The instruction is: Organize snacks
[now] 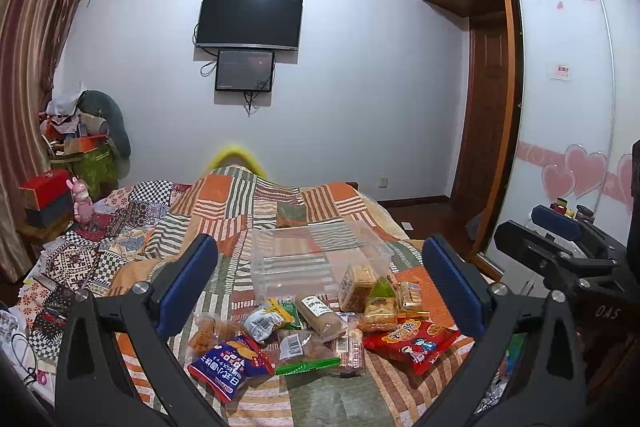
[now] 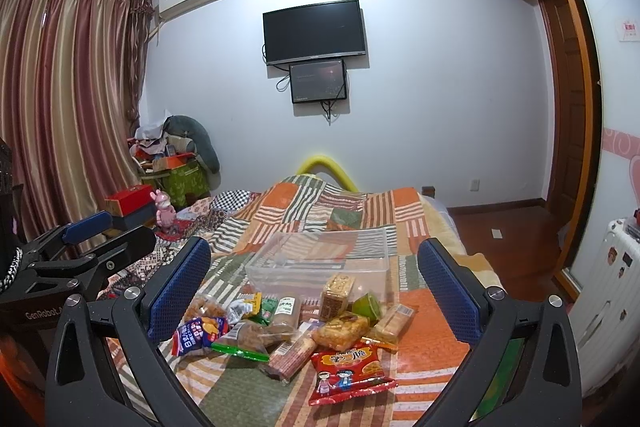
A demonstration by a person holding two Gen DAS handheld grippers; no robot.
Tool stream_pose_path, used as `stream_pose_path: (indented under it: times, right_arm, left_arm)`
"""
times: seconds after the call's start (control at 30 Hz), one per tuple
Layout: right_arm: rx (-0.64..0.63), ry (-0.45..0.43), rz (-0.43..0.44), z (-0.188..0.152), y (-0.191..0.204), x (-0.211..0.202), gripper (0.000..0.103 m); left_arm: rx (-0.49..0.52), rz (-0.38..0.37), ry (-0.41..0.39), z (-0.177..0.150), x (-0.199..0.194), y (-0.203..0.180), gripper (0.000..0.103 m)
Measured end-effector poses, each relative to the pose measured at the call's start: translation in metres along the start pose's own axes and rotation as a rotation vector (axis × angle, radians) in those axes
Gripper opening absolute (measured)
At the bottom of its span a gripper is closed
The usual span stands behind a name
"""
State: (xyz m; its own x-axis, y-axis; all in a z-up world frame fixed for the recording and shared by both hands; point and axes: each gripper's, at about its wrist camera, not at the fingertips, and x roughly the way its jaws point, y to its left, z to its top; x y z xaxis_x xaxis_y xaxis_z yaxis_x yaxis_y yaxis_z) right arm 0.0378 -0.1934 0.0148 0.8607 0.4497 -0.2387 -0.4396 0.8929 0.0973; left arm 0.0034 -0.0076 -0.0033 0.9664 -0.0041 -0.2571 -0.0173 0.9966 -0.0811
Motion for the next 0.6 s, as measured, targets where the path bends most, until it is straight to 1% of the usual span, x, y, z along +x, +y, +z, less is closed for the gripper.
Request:
stream_pose_path:
  times: [0.6]
  right_arm:
    - [-0.004, -0.003, 0.007, 0.0002, 0.0006, -0.002, 0.103]
  left_arm:
    - [-0.01, 0.004, -0.007, 0.0033, -0.0024, 0.0027, 0.103]
